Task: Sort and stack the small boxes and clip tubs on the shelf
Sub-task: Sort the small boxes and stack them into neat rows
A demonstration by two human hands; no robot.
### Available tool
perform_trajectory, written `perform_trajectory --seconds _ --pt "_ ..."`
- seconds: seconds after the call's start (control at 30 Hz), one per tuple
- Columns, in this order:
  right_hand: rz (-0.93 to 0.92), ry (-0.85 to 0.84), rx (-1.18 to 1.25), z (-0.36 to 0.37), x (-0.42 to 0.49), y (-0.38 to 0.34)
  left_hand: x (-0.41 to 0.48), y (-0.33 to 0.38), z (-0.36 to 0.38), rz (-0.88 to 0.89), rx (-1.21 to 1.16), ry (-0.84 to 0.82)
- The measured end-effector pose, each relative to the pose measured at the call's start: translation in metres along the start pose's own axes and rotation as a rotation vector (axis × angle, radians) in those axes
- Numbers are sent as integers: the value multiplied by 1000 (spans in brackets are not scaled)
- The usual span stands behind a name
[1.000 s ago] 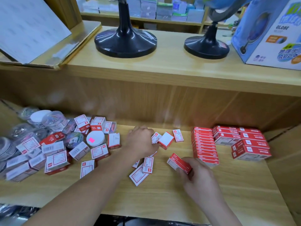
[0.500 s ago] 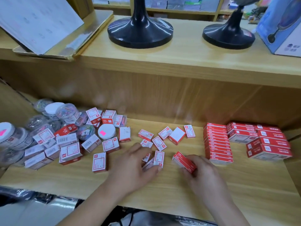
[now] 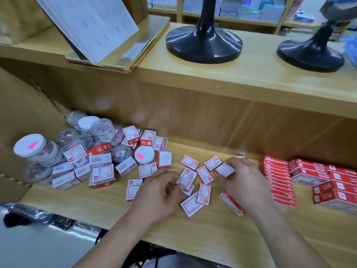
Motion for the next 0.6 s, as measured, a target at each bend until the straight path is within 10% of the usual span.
perform_trajectory --seconds 0.37,0.6 --pt "-92 63 258 -26 -25 -60 -24 -19 -39 -36 20 101" --pt "-387 -323 223 47 -100 -163 -50 -42 -91 -115 98 227"
Point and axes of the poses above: each hand's wrist, its own x-axis towards the middle knuckle, its own z-axis out of the palm, y = z × x, the point moved 7 cm from there along x, towards the middle knuckle, and after that the axes turned 6 degrees about y, right-handed, at the moved point
